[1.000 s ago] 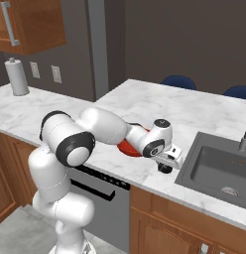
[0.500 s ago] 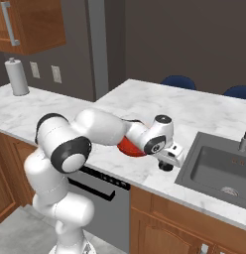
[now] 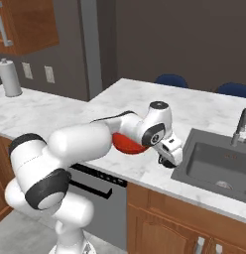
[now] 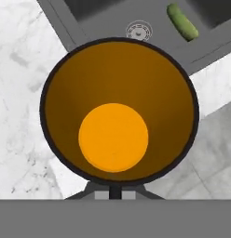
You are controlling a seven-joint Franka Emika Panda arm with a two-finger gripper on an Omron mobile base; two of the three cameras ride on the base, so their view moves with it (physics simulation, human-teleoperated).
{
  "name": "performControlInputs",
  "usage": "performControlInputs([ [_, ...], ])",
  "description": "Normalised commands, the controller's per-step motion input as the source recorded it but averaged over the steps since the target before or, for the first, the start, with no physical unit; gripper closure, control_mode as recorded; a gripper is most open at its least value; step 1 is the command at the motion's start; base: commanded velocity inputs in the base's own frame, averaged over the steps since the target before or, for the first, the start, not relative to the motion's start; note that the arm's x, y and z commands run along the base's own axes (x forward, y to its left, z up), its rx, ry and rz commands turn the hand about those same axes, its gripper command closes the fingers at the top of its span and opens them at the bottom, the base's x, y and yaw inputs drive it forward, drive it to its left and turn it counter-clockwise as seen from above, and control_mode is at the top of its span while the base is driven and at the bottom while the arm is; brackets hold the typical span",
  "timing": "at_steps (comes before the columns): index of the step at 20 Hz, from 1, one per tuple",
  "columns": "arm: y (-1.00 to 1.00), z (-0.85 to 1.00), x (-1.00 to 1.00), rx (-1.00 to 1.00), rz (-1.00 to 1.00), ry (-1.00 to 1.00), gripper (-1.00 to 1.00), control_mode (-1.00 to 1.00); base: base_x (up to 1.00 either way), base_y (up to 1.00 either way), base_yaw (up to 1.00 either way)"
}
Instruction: Clear the mugs and bowl far away from the sink.
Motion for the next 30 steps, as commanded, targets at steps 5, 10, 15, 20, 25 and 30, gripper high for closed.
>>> performControlInputs([
  [5,0.0,0.0,0.0,0.0,0.0,0.0,1.0,1.0,-0.6,0.0,-0.85],
  [10,0.0,0.0,0.0,0.0,0.0,0.0,1.0,1.0,-0.21,0.0,-0.99],
  [15,0.0,0.0,0.0,0.0,0.0,0.0,1.0,1.0,0.0,0.0,-1.0],
  [20,0.0,0.0,0.0,0.0,0.0,0.0,1.0,1.0,0.0,0.0,-1.0],
  [25,0.0,0.0,0.0,0.0,0.0,0.0,1.0,1.0,0.01,-0.26,-0.98],
  [30,0.0,0.0,0.0,0.0,0.0,0.0,1.0,1.0,0.27,-0.14,-0.93],
])
